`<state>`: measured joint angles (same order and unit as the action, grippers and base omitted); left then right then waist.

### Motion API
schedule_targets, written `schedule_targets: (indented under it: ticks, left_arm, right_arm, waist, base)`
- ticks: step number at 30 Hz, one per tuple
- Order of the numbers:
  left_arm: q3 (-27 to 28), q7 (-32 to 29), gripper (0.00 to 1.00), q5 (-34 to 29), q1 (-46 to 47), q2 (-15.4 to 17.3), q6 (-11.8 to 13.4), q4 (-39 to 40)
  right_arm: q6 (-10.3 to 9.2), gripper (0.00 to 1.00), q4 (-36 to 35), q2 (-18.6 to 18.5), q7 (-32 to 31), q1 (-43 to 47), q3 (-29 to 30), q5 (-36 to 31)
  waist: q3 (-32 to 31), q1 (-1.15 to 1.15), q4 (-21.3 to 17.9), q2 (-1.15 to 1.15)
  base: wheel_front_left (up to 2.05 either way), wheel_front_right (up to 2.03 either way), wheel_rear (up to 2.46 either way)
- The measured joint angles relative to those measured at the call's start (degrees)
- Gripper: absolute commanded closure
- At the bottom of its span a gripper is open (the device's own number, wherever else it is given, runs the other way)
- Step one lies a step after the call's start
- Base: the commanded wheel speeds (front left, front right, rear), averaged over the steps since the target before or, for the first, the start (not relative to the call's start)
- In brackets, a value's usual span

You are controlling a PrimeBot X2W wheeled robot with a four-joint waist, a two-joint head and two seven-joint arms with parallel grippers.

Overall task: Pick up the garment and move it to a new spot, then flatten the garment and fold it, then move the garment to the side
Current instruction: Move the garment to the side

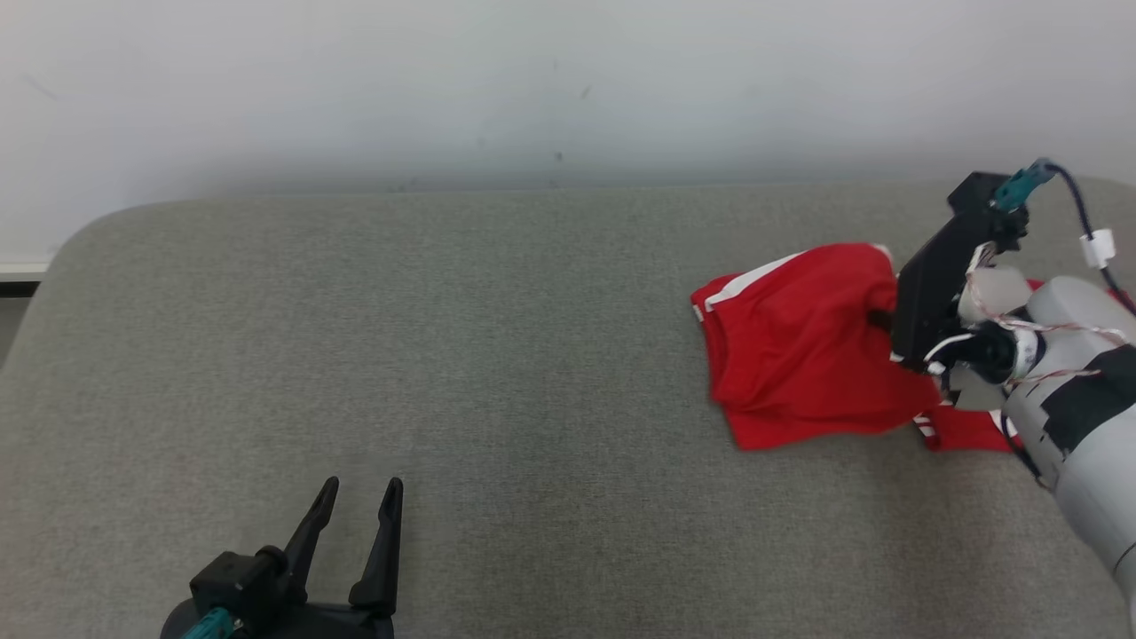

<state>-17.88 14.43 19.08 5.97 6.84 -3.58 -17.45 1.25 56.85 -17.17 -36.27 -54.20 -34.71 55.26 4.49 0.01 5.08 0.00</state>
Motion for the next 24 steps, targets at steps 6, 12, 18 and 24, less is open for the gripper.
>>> schedule_targets:
  ticks: [6, 12, 18, 24]
  left_arm:
    - [-0.1, 0.0, 0.0, -0.4, 0.3, 0.5, -0.1, 0.2]
    - [-0.4, 0.0, 0.0, -0.4, 0.6, 0.6, -0.5, 0.7]
    - [-0.7, 0.0, 0.0, -0.5, 2.0, 0.9, -1.0, 1.2]
    - [-0.9, 0.0, 0.0, -0.9, 2.8, 1.4, -1.1, 1.2]
  right_arm:
    - [0.0, 1.0, 0.5, -1.6, 1.0, -3.9, 0.0, -1.7]
    - [-0.24, 1.0, 1.3, -2.4, 1.9, -5.9, 0.0, -2.2]
    - [-0.22, 1.0, 1.9, -3.9, 3.1, -7.7, 0.5, -2.5]
    - [0.03, 1.0, 2.7, -5.6, 4.1, -9.5, 0.5, -3.6]
  waist:
    - [1.7, -0.01, -2.2, 0.0]
    - [3.7, 0.0, -3.8, 0.0]
    - [5.5, 0.0, -5.1, 0.0]
    - [7.3, 0.0, -6.4, 0.0]
  base:
    - [0.0, 0.0, 0.0]
    - [0.0, 0.0, 0.0]
    - [0.0, 0.0, 0.0]
    - [0.0, 0.0, 0.0]
